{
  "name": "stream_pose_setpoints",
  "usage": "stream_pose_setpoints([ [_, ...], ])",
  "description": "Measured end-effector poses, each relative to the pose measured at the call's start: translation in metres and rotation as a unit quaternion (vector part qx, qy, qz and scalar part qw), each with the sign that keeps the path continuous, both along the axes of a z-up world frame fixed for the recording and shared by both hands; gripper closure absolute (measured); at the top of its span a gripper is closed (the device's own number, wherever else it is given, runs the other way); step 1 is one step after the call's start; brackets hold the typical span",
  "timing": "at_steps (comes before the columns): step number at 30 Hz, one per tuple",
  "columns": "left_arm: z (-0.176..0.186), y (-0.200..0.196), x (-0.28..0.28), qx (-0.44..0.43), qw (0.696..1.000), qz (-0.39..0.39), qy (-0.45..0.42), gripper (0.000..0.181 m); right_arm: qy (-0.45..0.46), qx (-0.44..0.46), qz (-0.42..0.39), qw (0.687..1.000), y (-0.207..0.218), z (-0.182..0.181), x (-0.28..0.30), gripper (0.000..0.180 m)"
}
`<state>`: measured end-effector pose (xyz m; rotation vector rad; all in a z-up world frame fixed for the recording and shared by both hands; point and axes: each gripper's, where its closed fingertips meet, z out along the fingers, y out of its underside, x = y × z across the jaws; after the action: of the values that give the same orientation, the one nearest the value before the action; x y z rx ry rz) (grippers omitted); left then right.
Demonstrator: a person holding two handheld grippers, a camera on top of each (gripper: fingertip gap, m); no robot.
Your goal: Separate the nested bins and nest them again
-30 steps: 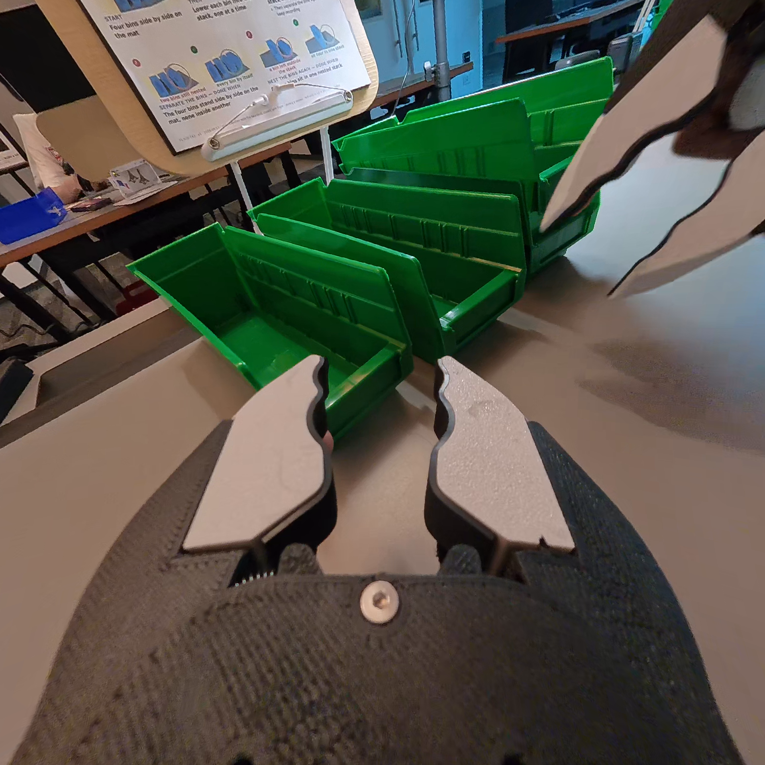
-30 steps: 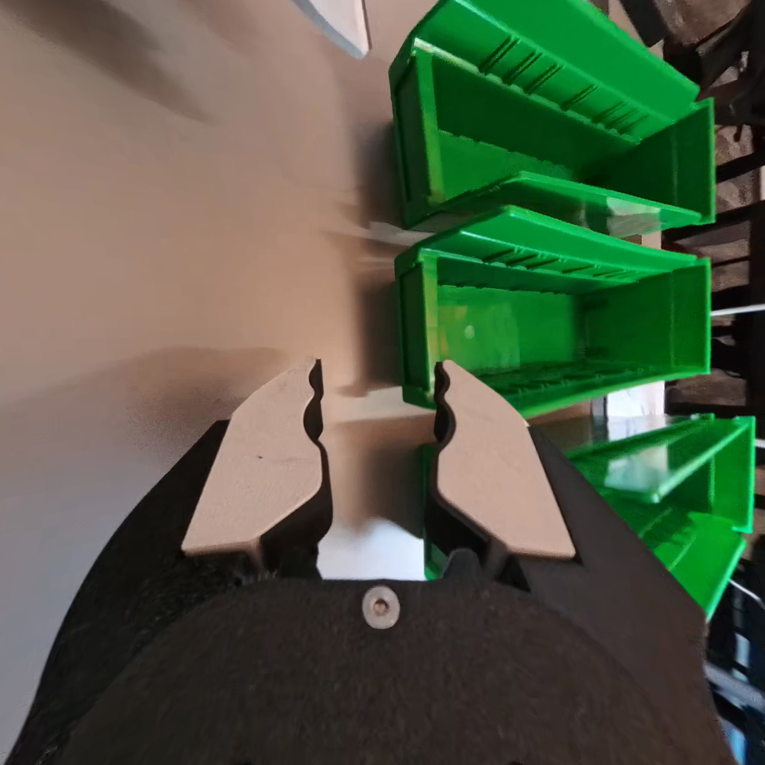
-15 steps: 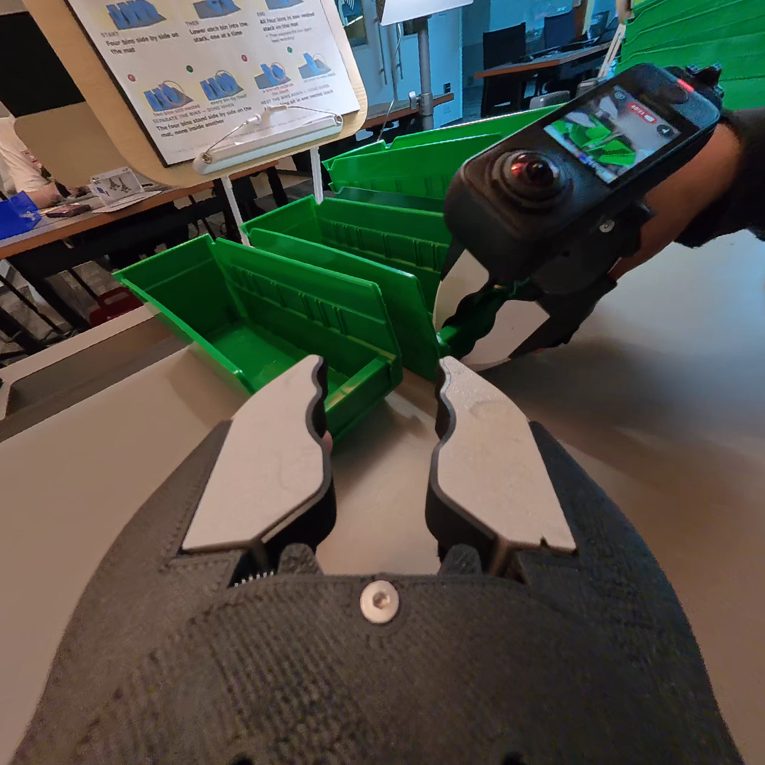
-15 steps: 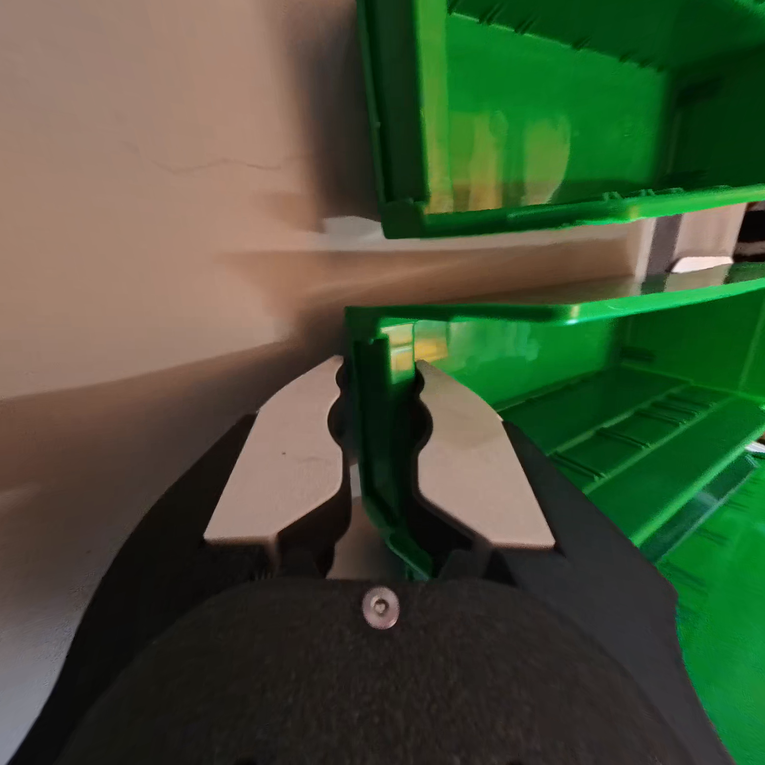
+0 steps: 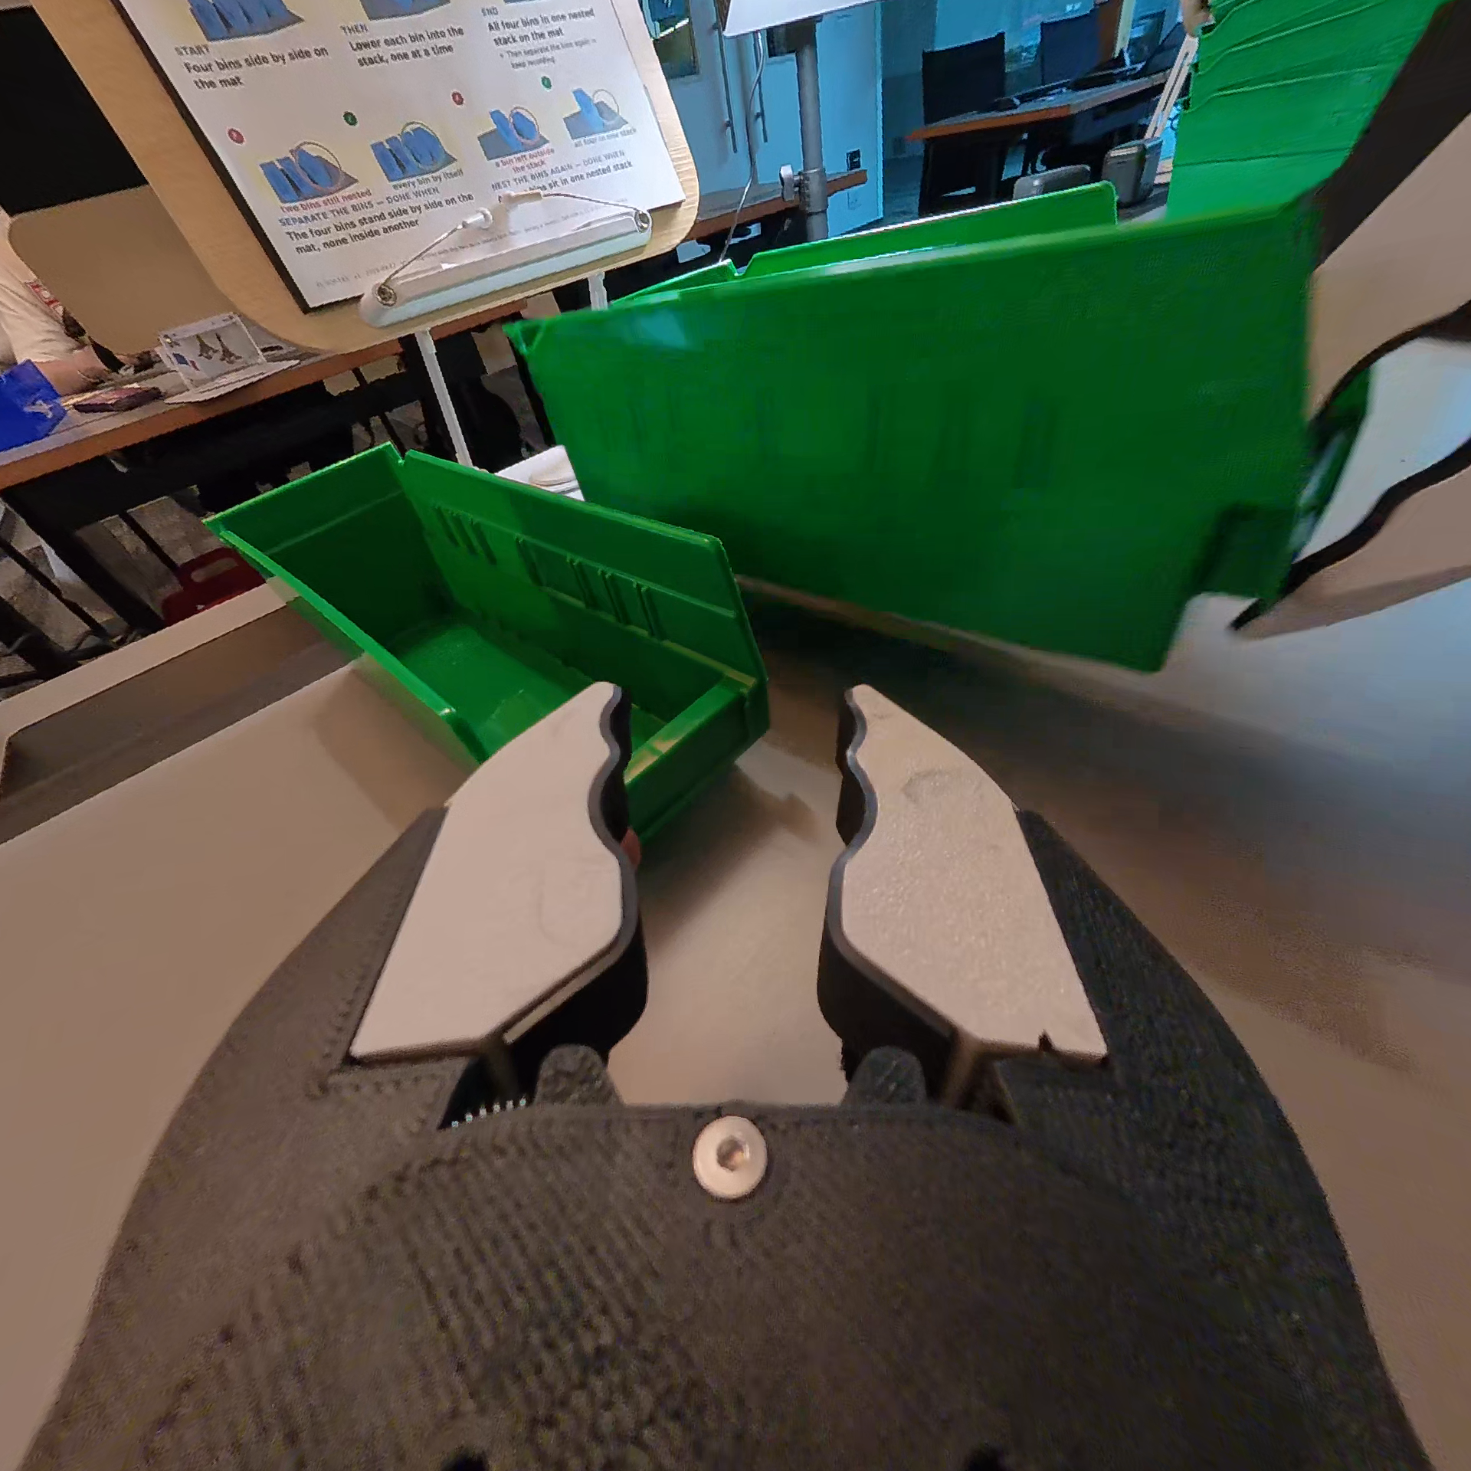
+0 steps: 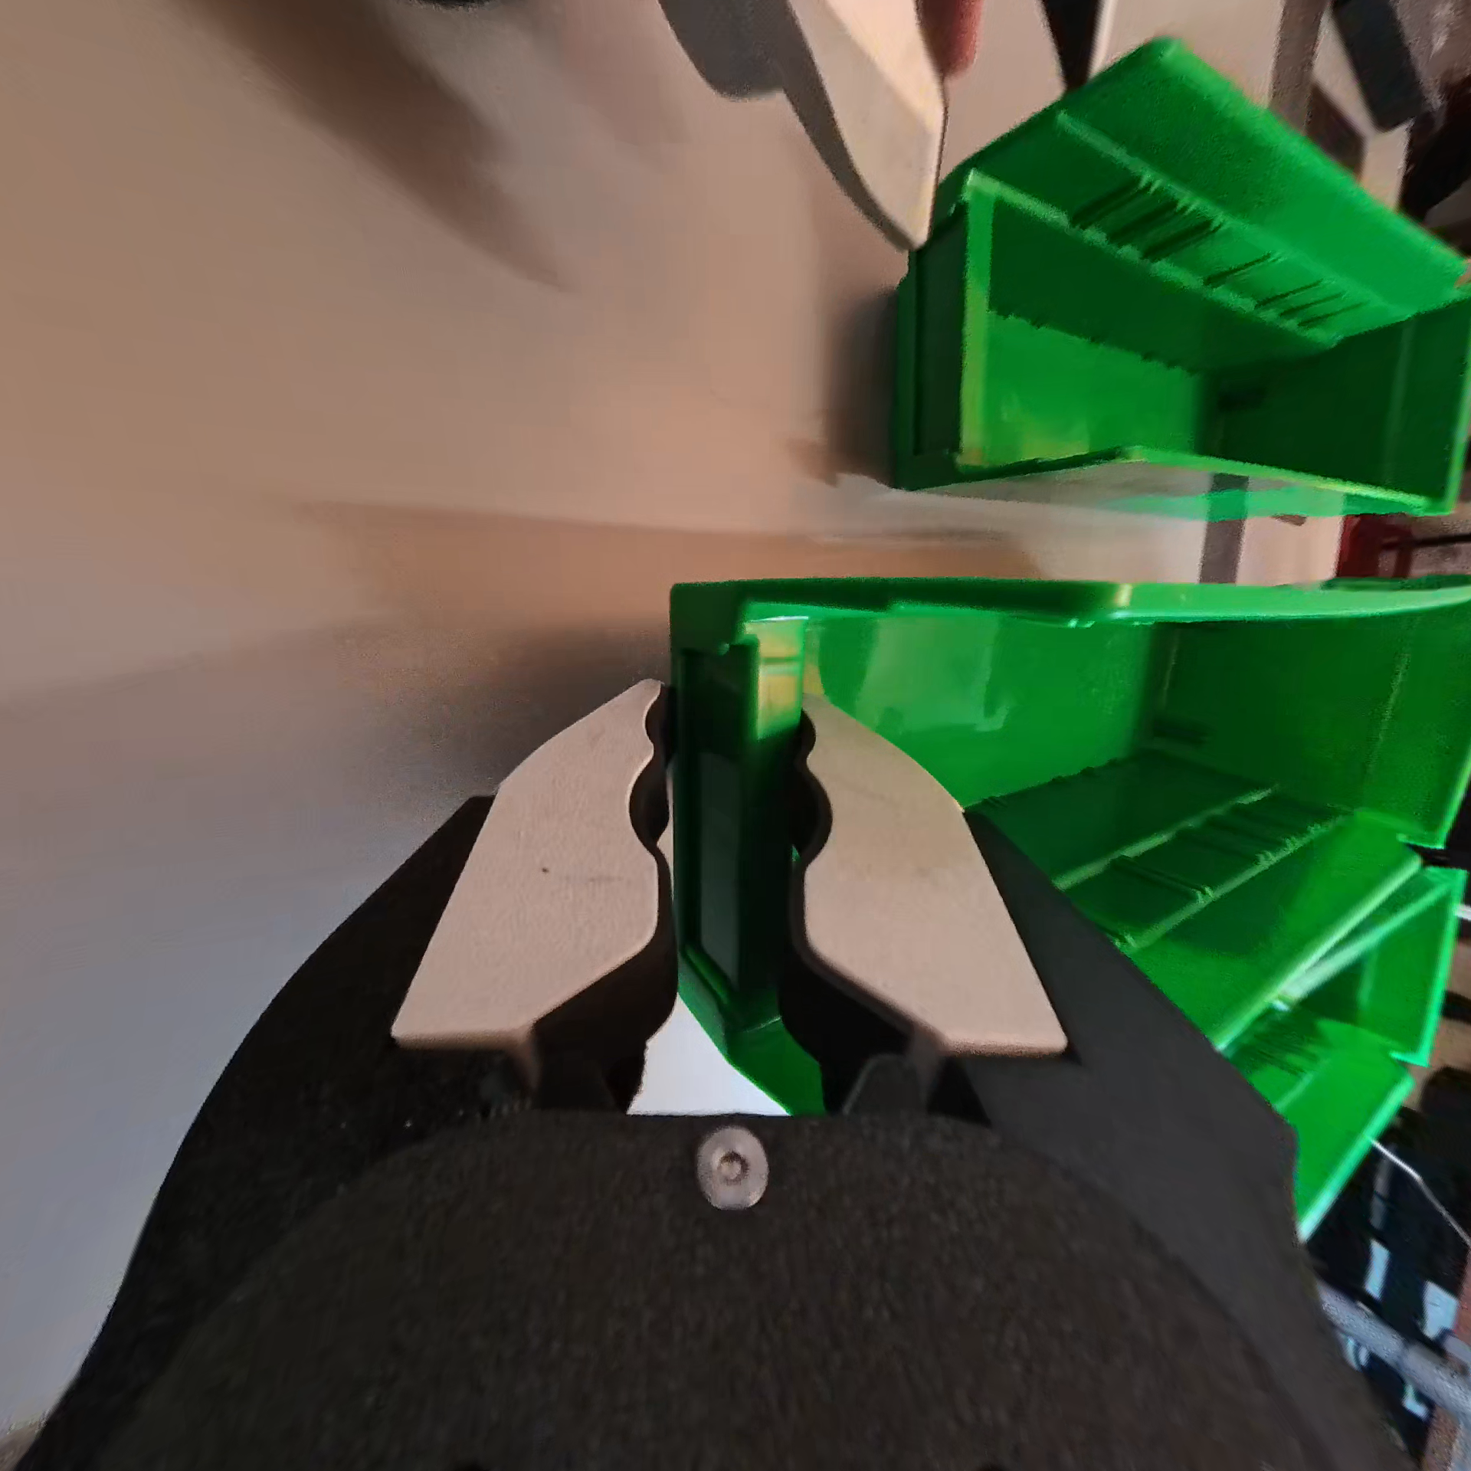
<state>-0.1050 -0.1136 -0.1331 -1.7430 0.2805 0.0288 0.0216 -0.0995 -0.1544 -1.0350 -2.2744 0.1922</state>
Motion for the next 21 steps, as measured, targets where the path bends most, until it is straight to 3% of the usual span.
stream_pose_setpoints([
  [6,0.0,0.0,0.0,-0.001,1.0,0.002,0.001,0.131,0.047,0.018,0.011,0.999,-0.008,0.076,0.025,0.153],
  [12,-0.002,0.001,0.0,-0.004,1.0,0.003,0.005,0.132,0.068,0.093,-0.009,0.993,0.034,0.132,0.038,0.153],
  [16,-0.003,0.001,-0.001,-0.006,1.0,0.004,0.005,0.132,0.054,0.108,-0.037,0.992,0.075,0.138,0.042,0.153],
  [21,-0.004,0.001,-0.001,-0.008,1.0,0.004,0.007,0.132,0.022,0.101,-0.064,0.993,0.12,0.111,0.042,0.153],
])
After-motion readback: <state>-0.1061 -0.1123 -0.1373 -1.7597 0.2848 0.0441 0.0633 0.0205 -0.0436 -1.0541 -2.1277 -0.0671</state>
